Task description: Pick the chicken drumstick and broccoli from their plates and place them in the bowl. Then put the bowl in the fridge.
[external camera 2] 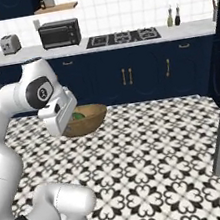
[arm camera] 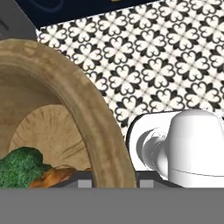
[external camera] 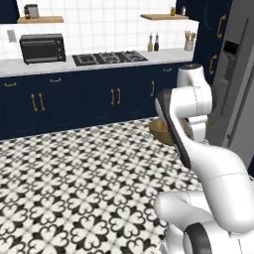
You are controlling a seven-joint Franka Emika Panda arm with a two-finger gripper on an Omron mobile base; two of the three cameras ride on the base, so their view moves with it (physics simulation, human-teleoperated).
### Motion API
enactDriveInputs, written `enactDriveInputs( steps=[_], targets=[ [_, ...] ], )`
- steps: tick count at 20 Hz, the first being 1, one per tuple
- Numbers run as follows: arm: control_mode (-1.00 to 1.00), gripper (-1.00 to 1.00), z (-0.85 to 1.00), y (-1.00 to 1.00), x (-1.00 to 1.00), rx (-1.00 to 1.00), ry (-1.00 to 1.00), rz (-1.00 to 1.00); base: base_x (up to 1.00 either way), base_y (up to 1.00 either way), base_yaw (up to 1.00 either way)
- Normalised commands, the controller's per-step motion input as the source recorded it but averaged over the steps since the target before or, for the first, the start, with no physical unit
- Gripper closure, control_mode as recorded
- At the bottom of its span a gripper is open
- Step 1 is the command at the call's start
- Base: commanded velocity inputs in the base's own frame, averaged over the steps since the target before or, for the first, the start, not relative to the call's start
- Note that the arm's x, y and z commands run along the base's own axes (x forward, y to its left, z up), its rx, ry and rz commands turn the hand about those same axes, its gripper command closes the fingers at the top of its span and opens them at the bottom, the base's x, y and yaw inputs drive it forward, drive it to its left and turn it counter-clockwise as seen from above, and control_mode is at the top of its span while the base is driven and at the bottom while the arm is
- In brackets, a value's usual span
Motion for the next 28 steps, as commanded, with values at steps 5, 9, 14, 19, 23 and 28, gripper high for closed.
enactDriveInputs(
  steps=[5, 9, 14, 19, 23, 28],
  targets=[
    [1.00, 1.00, 0.00, 0.00, 0.00, 0.00, 0.00, 0.00, 0.97, 0.12, -0.43],
    [1.00, 1.00, 0.00, 0.00, 0.00, 0.00, 0.00, 0.00, 0.91, 0.43, -0.48],
    [1.00, 1.00, 0.00, 0.00, 0.00, 0.00, 0.00, 0.00, 0.92, 0.66, -0.51],
    [1.00, 1.00, 0.00, 0.00, 0.00, 0.00, 0.00, 0.00, 0.91, 0.63, -0.53],
    [1.00, 1.00, 0.00, 0.00, 0.00, 0.00, 0.00, 0.00, 0.89, 0.57, -0.54],
    [1.00, 1.00, 0.00, 0.00, 0.00, 0.00, 0.00, 0.00, 0.81, 0.60, -0.55]
  ],
)
